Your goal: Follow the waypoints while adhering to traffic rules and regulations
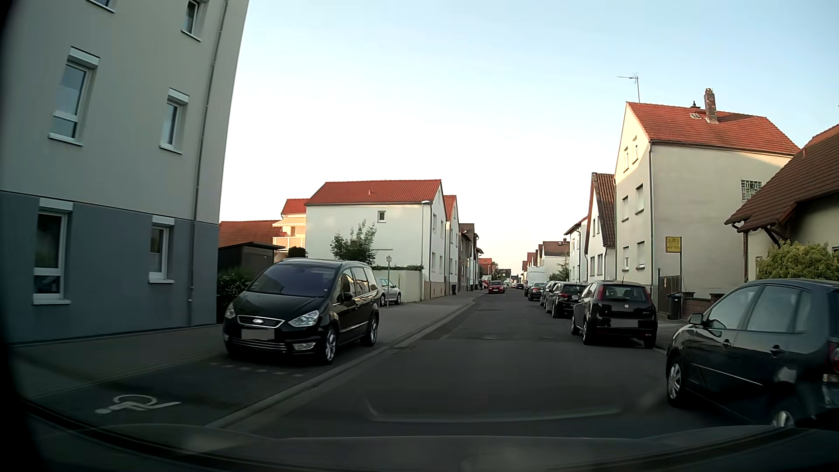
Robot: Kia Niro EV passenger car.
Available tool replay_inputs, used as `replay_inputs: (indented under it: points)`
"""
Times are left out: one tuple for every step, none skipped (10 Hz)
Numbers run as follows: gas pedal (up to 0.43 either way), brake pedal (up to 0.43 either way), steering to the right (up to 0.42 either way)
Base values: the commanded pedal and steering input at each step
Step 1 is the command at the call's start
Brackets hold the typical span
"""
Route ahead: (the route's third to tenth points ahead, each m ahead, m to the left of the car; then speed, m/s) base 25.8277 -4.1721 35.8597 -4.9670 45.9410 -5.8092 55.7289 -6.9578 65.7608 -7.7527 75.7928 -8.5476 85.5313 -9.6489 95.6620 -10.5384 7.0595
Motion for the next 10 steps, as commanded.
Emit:
replay_inputs:
  points:
    - [0.059,0.03,0.089]
    - [0.059,0.03,0.086]
    - [0.059,0.03,0.08]
    - [0.059,0.03,0.074]
    - [0.059,0.03,0.067]
    - [0.059,0.03,0.057]
    - [0.059,0.03,0.048]
    - [0.059,0.03,0.039]
    - [0.059,0.03,0.029]
    - [0.059,0.03,0.017]
